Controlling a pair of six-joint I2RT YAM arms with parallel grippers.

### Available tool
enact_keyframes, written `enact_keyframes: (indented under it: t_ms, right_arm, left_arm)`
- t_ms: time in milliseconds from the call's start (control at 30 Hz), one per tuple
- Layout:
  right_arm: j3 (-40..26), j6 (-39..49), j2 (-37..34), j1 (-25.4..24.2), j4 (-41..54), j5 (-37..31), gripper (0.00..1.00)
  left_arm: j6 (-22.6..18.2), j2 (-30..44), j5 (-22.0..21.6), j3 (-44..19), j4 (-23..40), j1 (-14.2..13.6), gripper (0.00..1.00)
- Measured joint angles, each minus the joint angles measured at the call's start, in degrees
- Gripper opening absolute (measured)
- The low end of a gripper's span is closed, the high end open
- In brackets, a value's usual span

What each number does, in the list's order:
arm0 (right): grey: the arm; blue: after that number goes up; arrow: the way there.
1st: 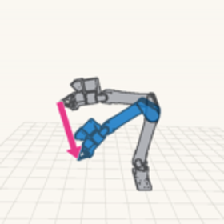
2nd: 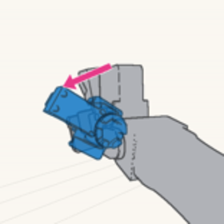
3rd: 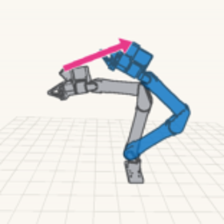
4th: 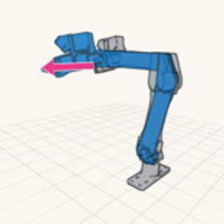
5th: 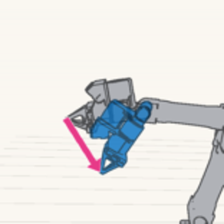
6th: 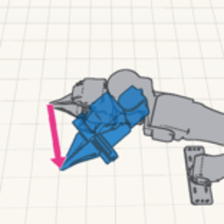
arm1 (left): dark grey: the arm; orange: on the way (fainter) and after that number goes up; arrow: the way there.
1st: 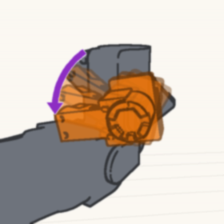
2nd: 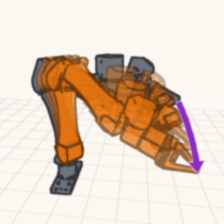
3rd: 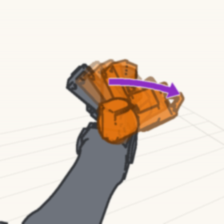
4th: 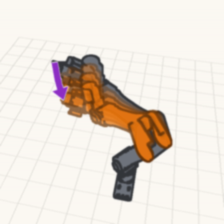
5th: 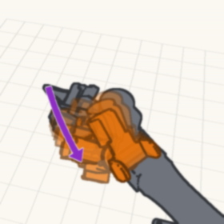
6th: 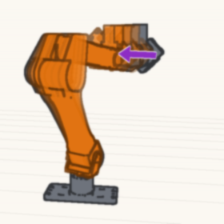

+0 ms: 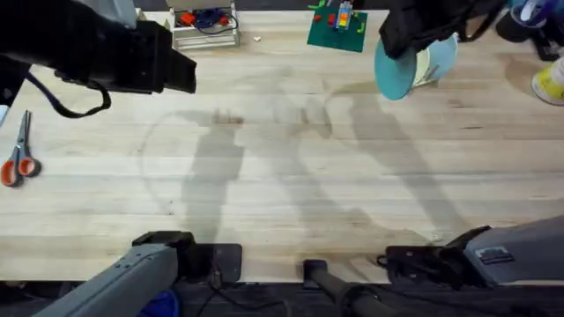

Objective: Pick up the plates from the table one by one and place each into a slot on the dish rack.

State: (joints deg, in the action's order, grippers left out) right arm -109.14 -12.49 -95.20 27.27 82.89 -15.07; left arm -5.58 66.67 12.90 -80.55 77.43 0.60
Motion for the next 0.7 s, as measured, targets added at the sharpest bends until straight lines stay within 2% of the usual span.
enact_keyframes:
  t_ms: [133, 200, 300, 367, 433, 700]
  right_arm:
    - [0.00, 0.67, 1.38, -0.18, 0.03, -0.02, 0.033]
    - [0.00, 1.63, 1.85, -0.18, 0.07, -0.02, 0.033]
    - [-0.04, 2.50, 2.08, -0.18, 0.25, -0.07, 0.033]
    - [-0.05, 2.78, 2.10, -0.18, 0.65, -0.11, 0.033]
    - [-0.07, 2.99, 2.08, -0.18, 0.80, -0.13, 0.033]
    - [-0.09, 6.23, 2.10, -2.59, 0.62, -0.12, 0.032]
  left_arm:
    - [-0.02, 0.00, -0.43, -0.02, 0.00, 0.00, 0.058]
    - [-0.17, 0.00, -0.58, -0.02, 0.00, 0.00, 0.286]
    - [-0.27, 0.00, -0.71, -0.02, 0.01, 0.00, 0.748]
    - [-0.15, 0.00, -0.71, -0.02, 0.02, 0.00, 0.958]
    - [-0.24, 0.00, -0.73, -0.02, 0.02, 0.00, 0.991]
    - [-0.22, 0.00, -0.74, -0.04, 2.06, 0.00, 0.995]
